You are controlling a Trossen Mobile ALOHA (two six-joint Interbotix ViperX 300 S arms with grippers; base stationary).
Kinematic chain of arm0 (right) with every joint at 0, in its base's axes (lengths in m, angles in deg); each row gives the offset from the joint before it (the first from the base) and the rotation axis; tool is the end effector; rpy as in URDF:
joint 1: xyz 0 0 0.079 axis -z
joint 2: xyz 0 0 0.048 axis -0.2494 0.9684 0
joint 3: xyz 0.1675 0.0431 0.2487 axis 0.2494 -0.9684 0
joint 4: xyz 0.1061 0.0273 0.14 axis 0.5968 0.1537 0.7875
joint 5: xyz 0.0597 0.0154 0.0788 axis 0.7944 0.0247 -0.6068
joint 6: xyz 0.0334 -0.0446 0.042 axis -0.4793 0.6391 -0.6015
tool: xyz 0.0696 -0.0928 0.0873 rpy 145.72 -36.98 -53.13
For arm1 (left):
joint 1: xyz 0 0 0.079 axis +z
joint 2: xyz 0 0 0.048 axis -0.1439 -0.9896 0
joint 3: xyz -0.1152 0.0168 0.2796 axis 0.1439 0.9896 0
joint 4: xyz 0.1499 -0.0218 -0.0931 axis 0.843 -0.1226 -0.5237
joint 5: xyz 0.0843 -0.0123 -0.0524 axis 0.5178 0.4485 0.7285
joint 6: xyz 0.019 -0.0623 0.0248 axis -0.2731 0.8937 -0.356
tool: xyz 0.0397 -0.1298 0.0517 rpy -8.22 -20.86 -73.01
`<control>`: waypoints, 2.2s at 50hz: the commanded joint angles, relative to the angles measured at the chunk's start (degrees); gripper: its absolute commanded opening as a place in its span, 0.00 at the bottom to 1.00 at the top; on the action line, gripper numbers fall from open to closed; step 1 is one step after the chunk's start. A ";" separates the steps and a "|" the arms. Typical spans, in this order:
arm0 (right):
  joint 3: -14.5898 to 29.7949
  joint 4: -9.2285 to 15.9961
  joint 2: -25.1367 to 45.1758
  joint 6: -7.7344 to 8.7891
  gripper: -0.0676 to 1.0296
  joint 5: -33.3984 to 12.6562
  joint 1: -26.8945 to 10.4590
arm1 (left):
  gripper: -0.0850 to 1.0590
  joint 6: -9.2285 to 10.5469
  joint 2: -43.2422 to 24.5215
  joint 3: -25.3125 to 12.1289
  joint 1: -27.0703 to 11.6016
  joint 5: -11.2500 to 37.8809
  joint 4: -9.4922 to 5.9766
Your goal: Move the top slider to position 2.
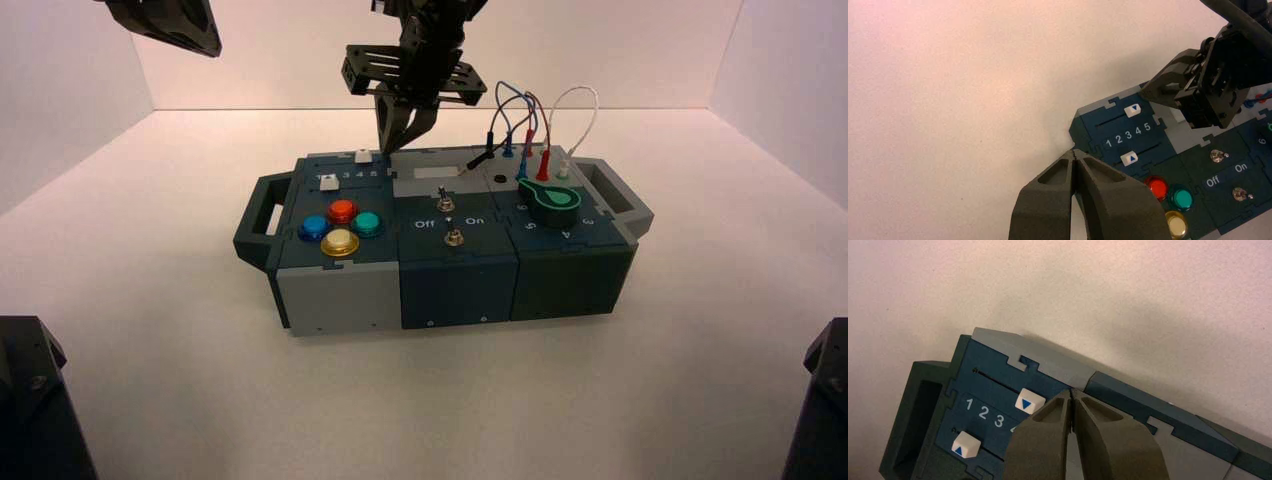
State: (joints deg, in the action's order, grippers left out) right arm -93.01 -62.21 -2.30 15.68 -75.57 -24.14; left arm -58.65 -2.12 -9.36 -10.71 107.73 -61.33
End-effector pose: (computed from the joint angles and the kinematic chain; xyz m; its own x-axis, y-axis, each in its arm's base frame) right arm 0.3494 0.3168 0.0162 0.2454 0.3729 -0.8948 -0.4527 0.8603 0.2344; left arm 0.2660 -0.0960 0.1296 0.5902 -0.2242 -0.7755 0.2973 0.9535 -0.0494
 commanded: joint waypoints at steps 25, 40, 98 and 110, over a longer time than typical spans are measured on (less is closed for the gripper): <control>0.88 3.52 -0.88 0.00 0.04 0.35 -0.62 | 0.05 -0.18 0.53 -1.76 -0.09 -0.18 0.09; -0.18 4.39 -1.32 0.00 0.04 0.00 -1.05 | 0.05 -0.18 0.53 -1.85 -0.09 -0.18 0.18; 0.09 6.15 -0.53 0.00 0.04 -0.09 -3.34 | 0.05 -0.18 0.62 -1.93 -0.09 0.09 0.18; 0.53 6.24 -0.35 0.00 0.04 -0.09 -3.87 | 0.05 -0.18 0.62 -1.93 -0.09 0.18 0.18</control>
State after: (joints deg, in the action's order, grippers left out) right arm -93.71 -56.24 -2.03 15.77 -75.83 -27.22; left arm -58.65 -1.95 -9.36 -10.71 108.08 -61.24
